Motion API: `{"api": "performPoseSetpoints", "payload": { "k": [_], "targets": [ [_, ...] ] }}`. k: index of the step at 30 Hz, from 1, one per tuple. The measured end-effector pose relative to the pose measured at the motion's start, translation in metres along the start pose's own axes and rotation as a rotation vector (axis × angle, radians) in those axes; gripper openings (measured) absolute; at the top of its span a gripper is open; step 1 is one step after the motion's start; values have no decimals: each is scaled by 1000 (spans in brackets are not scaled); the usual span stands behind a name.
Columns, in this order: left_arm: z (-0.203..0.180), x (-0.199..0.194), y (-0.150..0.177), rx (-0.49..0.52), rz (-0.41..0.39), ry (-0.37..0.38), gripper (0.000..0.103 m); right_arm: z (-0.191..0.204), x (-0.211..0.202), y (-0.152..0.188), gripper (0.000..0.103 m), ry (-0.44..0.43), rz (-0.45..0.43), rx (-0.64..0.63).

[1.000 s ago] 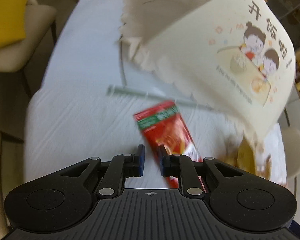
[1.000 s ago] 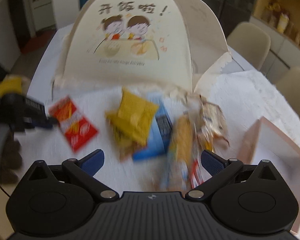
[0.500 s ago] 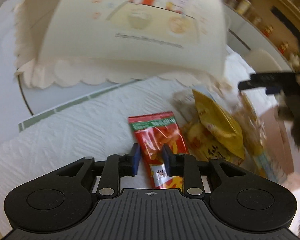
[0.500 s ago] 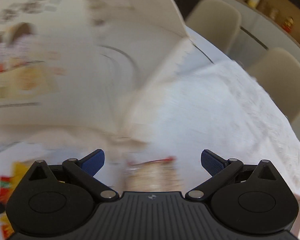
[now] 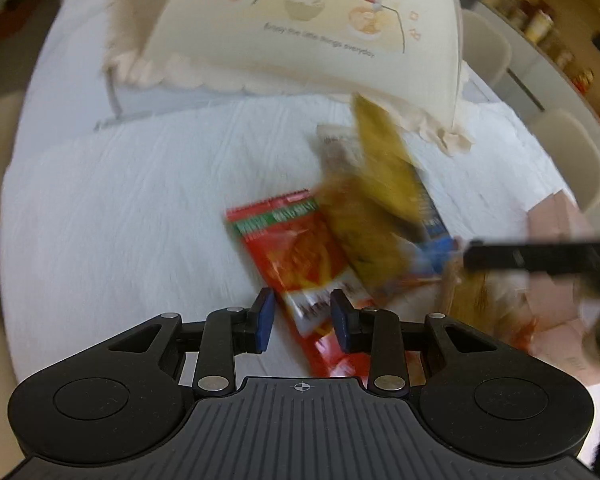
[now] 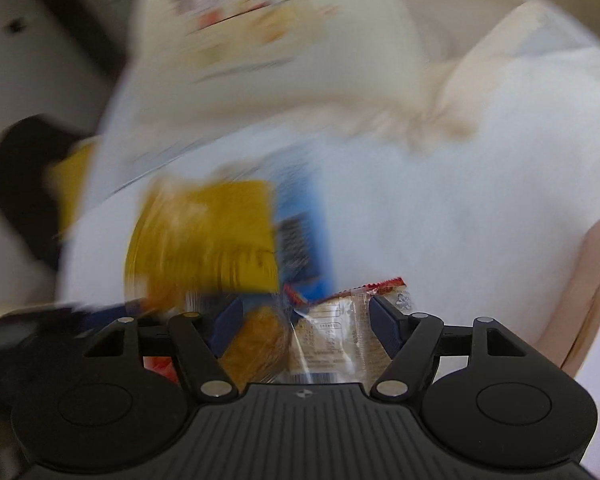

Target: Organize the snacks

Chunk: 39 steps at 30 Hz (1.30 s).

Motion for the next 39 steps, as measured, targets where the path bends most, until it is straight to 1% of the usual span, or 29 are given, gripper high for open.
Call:
{"api": "performPoseSetpoints", "payload": {
  "k": [1,3,4,5,7,8,10,11,12,13,14,15,16,18,19,20,22,23,24,25,26,28,29,30,31,34,38,39],
  "targets": [
    [-2,-6,6,-24,-8,1,34,6,-9,9,71,-28,-16,-9],
    [-8,-23,17,-45,-47,1,34,18,-34,30,77,-48,-62,-79],
    [-11,-30,22,-51,-60,8,34,21,-47,39,83,-56,-88,-106],
    [-16,-39,28,-60,-72,22,34,22,-59,51,87,-70,-102,-131],
    [-26,-51,34,-70,-91,39,34,24,-81,83,87,-107,-108,-177],
    [-30,-56,37,-71,-99,44,34,20,-90,99,87,-93,-107,-183],
    [-43,-55,41,-52,-97,64,34,4,-105,120,87,-22,-109,-195],
    [-48,-50,42,-31,-90,65,34,-6,-112,132,87,40,-109,-196],
    [-53,-42,42,-7,-79,45,34,-13,-117,140,87,81,-106,-186],
    [-56,-36,42,-1,-74,23,34,-20,-121,147,87,97,-98,-158],
    [-61,-33,44,1,-71,13,34,-27,-124,153,87,95,-88,-116],
    [-69,-32,44,6,-71,27,34,-34,-129,158,87,93,-84,-79],
    [-76,-33,43,9,-76,51,34,-43,-138,160,87,118,-102,-61],
    [-89,-33,44,31,-74,69,34,-63,-164,155,87,251,-178,-54],
    [-95,-31,43,53,-73,64,34,-76,-179,149,87,337,-210,-53],
    [-99,-28,42,66,-78,55,34,-91,-188,144,87,411,-224,-42],
    [-105,-24,42,72,-81,45,34,-133,-190,137,88,554,-203,30],
    [-107,-23,42,75,-79,47,34,-157,-184,137,88,597,-176,84],
    [-108,-24,42,74,-77,50,34,-179,-171,139,88,610,-136,140],
    [-107,-27,43,68,-79,52,34,-196,-157,141,88,599,-97,181],
    [-105,-29,44,67,-83,50,34,-204,-142,143,88,572,-73,199],
    [-94,-35,45,66,-85,24,34,-202,-119,136,88,509,-62,180],
    [-88,-37,45,61,-83,11,34,-199,-114,131,92,502,-66,156],
    [-80,-39,46,48,-82,-2,34,-197,-111,125,92,523,-68,133],
    [-73,-41,47,32,-80,-9,34,-192,-105,114,92,526,-80,97],
    [-58,-46,52,-19,-79,-24,34,-176,-81,74,92,452,-129,-8],
    [-58,-48,57,-25,-74,-20,34,-144,-51,21,92,363,-185,-125],
    [-61,-48,57,-19,-76,-22,34,-133,-47,13,92,344,-192,-144]
  ]
}}
Point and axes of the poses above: each gripper's, at about its wrist camera, not at the fingertips, and x roughly the way its jaws point, z to its left, y to its underside, the point moved 9 cm from there along x, roughly the way its jaws point, and after that the axes turned 13 degrees about -x, right-handed, at the moved point
